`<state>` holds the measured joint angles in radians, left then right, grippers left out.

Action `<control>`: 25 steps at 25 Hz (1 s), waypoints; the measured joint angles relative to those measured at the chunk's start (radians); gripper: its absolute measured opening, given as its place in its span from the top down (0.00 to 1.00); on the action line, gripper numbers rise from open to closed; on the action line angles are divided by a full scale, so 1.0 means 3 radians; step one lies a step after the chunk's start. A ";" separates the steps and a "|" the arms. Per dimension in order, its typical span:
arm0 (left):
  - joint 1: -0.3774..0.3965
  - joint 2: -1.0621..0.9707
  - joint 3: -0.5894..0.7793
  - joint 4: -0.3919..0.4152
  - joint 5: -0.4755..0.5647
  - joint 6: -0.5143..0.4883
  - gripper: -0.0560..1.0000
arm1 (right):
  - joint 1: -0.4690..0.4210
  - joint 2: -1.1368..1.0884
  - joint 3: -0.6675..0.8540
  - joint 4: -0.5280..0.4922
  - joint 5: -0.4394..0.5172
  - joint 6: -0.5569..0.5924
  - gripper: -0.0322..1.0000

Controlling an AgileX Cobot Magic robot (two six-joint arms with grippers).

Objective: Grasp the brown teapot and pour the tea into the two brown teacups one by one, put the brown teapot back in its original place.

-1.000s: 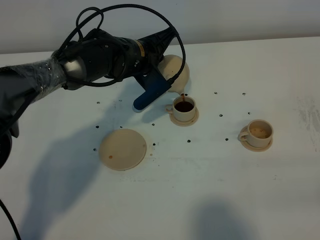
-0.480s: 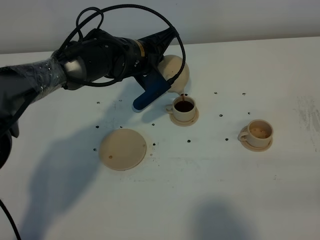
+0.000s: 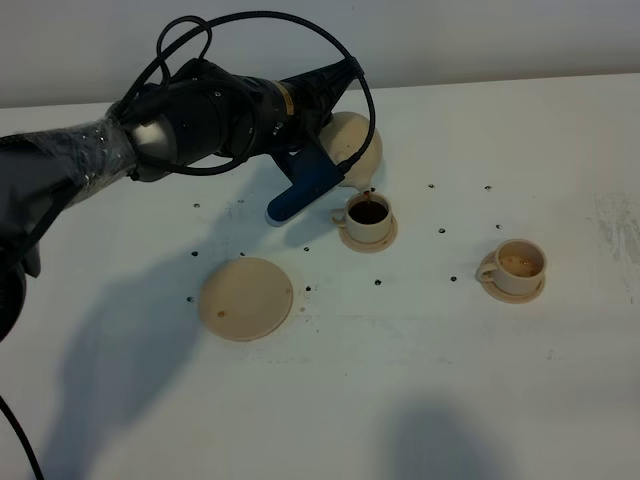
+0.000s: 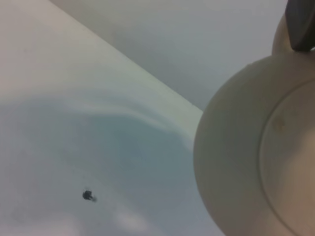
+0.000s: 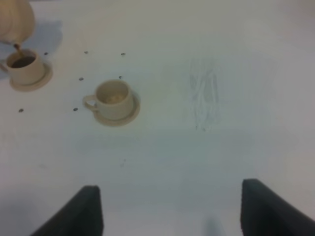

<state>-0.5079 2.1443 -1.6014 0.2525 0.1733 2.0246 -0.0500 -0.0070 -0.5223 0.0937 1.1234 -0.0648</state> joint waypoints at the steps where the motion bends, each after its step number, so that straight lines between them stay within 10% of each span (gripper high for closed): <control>1: 0.0000 0.0000 0.0000 0.0000 0.0000 0.0000 0.86 | 0.0000 0.0000 0.0000 0.0000 0.0000 0.0000 0.41; 25: 0.0000 -0.0004 0.0000 -0.0169 0.0159 -0.0479 0.86 | 0.0000 0.0000 0.0000 0.0000 0.0000 0.0000 0.41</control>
<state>-0.5079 2.1429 -1.6014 0.2017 0.2211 1.8810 -0.0500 -0.0070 -0.5223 0.0937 1.1234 -0.0648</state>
